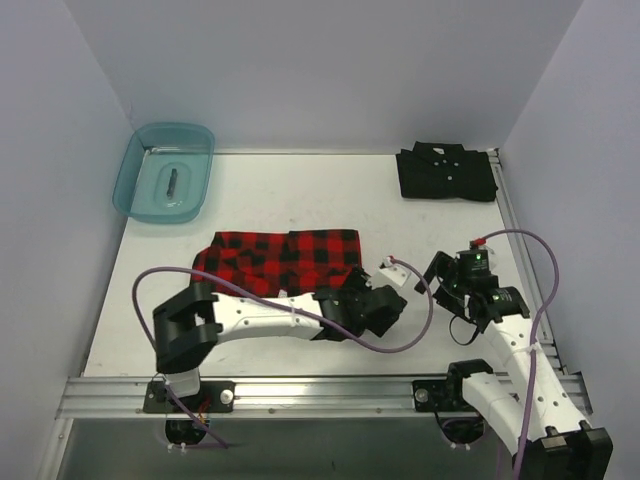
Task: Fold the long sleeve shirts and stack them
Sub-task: Fold the shirt
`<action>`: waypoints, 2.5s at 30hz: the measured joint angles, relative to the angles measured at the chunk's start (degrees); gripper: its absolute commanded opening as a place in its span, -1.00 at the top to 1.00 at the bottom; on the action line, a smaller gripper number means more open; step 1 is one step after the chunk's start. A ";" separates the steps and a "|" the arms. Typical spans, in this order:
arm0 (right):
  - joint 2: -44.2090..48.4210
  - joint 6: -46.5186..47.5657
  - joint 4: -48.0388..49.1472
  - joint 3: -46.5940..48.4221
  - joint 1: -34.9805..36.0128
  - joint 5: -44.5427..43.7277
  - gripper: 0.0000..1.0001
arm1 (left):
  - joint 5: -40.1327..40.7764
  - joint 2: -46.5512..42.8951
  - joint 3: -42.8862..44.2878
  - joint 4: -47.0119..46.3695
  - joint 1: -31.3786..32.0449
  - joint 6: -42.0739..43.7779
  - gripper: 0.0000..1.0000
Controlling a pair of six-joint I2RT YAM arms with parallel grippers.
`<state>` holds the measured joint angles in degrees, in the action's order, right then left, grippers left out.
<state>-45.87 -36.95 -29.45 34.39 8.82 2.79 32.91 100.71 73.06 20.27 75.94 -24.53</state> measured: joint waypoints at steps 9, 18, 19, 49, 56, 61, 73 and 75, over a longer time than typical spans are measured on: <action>3.28 1.70 -4.66 0.00 -7.04 0.79 -1.00 | 5.46 13.90 8.68 5.88 3.26 4.07 -0.56; 4.07 2.08 -4.57 -0.90 -8.11 1.60 -0.97 | 8.24 18.73 10.27 8.87 3.21 4.22 -0.01; 4.15 2.08 -4.55 -1.22 -8.11 1.79 -0.97 | 8.39 18.97 10.27 9.20 3.21 4.22 0.16; -34.97 -24.85 58.07 -13.16 4.81 34.91 -0.86 | -1.75 -0.31 -3.32 5.31 -0.42 -3.10 0.88; -44.65 -30.64 71.60 -11.58 9.16 37.79 -0.67 | -3.89 -0.83 -3.93 4.28 -1.25 -4.94 0.86; -48.26 -32.57 77.11 -11.21 11.67 38.73 -0.52 | -5.38 -2.08 -3.96 2.51 -2.32 -6.12 0.86; -51.15 -28.50 73.46 -10.56 11.65 36.89 1.00 | -9.86 -3.74 -6.67 0.39 -2.95 -9.60 -0.17; -49.22 -25.88 69.66 -10.23 10.91 36.59 1.00 | -11.23 -5.88 -8.00 0.24 -3.41 -10.71 -0.49</action>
<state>-95.09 -62.83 40.21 24.16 19.73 39.38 21.67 94.83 65.06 20.51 72.53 -35.24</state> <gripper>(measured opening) 0.141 0.620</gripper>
